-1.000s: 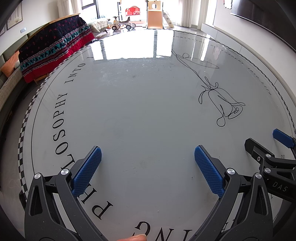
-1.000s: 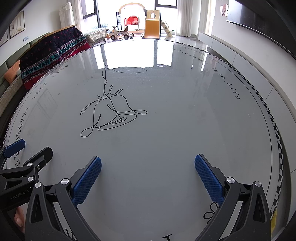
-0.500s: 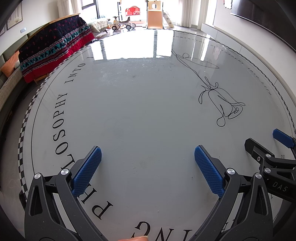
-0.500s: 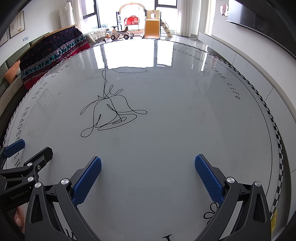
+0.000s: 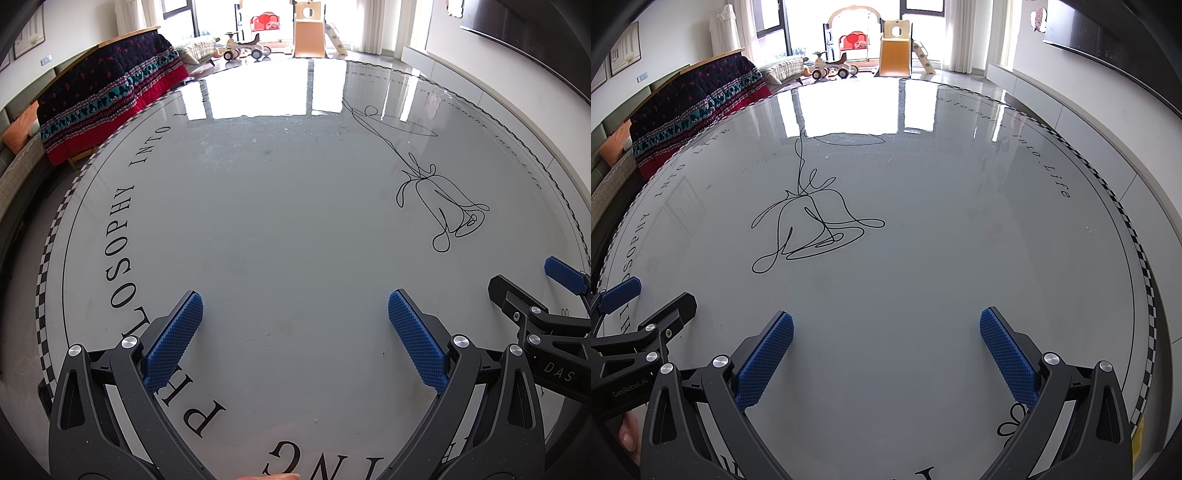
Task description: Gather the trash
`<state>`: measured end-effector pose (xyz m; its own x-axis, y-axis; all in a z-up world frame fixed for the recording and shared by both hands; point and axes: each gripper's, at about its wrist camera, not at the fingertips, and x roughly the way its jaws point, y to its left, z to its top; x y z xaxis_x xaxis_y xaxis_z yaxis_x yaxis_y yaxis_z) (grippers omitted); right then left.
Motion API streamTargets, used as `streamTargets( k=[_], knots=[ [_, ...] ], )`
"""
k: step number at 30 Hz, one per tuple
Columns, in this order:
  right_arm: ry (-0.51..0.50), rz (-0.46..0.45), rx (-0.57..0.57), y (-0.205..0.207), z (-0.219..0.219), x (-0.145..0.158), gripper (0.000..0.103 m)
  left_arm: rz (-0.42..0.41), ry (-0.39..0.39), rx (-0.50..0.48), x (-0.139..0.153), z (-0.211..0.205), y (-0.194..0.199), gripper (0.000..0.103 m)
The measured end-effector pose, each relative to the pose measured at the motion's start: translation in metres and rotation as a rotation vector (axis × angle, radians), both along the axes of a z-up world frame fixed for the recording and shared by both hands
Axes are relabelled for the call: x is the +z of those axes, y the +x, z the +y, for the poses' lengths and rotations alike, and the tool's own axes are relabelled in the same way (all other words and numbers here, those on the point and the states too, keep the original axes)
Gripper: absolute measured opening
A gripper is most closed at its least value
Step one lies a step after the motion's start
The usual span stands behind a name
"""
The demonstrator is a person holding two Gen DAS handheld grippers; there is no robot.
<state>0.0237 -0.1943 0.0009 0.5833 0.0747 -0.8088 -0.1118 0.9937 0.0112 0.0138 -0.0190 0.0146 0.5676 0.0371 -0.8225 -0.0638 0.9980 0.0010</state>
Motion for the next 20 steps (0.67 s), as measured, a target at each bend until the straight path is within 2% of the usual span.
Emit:
streamTargets(
  k=[20],
  knots=[
    [0.000, 0.000, 0.001, 0.0000, 0.0000, 0.0000, 0.100, 0.000, 0.001, -0.001, -0.0002, 0.0002, -0.0014, 0.097]
  ],
)
